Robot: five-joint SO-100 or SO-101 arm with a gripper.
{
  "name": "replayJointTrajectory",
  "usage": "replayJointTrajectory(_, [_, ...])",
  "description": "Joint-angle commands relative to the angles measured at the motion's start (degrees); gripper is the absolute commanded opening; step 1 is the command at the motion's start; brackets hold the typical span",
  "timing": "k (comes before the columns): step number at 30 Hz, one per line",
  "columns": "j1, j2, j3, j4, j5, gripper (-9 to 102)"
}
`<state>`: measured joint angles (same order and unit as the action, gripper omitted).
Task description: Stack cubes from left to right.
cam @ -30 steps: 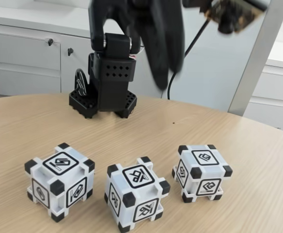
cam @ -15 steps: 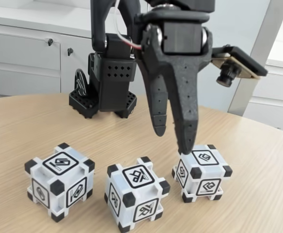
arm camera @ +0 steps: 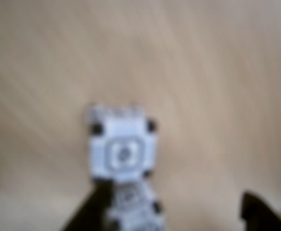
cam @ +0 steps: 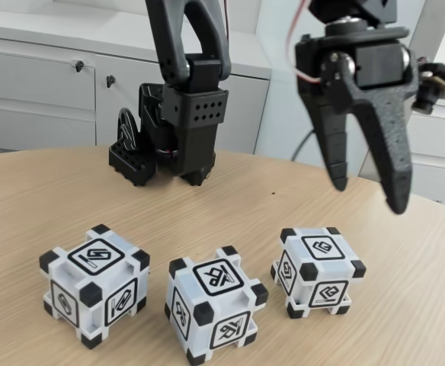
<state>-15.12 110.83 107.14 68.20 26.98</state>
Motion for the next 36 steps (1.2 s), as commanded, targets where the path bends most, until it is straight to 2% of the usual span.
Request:
replayJointTrajectory(1, [-2.46, -0.09, -2.2, -0.7, 3.69, 29])
replayJointTrajectory(14, [-1.76, -19.42, -2.99, -0.7, 1.67, 29])
replayJointTrajectory(22, [-1.58, -19.42, -2.29, -0.7, 2.11, 29])
replayJointTrajectory(30, [5.01, -20.3, -2.2, -0.7, -0.35, 28])
replayJointTrajectory(36, [5.45, -20.3, -2.2, -0.79, -1.85, 28])
